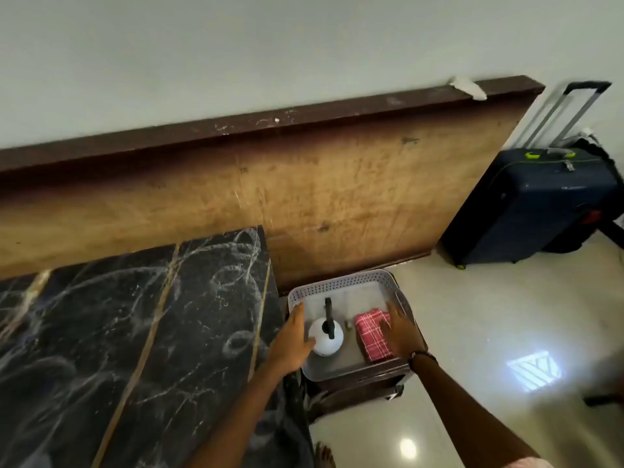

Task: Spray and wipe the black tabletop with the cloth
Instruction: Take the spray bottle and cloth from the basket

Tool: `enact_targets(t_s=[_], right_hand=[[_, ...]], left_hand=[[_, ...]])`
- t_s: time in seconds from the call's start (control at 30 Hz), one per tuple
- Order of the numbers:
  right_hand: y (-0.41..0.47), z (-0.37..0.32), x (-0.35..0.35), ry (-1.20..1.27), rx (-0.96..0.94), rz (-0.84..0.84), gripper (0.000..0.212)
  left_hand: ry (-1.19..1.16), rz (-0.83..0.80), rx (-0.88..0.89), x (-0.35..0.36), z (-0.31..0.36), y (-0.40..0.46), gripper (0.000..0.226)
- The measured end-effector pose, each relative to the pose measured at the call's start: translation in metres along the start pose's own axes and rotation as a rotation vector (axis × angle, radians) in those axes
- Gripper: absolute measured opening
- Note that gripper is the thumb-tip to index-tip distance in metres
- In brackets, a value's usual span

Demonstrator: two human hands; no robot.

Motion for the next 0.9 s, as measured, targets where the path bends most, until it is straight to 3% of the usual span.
enact_targets(t_s=[0.23,0.37,0.57,0.7,0.8,0.9], right_hand=[[0.057,0.058,0.052,0.127,0.178,-0.187,0.068],[0.083,0.074,0.064,0.091,0.276,-0.142,0.063],[0.106,0.096,0.072,0.096,0.398,-0.056,0.073],[0.111,0.11,0.072,0.008,0.487,-0.018,0.08],[0.114,0.116,0.067,0.04,0.497,-0.042,0.062],[0.108,0.109,0.06,0.255,0.366,-0.058,0.036]], left_hand=[[-0.111,-0.137,-0.079,0.047,-0.029,0.051,0.094],[-0.12,-0.097,-0.128,0.063,-0.045,0.085,0.098],[0.013,0.02,-0.128,0.071,-0.052,0.111,0.087],[-0.016,0.072,-0.1,0.069,-0.047,0.122,0.088],[-0.015,0.139,-0.128,0.066,-0.045,0.128,0.082],[0.026,0.193,-0.119,0.065,-0.042,0.129,0.073]])
Point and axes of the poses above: each hand's wrist, its own y-axis towards the middle knuckle, its own x-axis out of the palm, z = x × y, the point moved 4 cm from there along y, towards the middle knuckle, and after that the axes turned 13 degrees about -z, right-handed, at the moved point
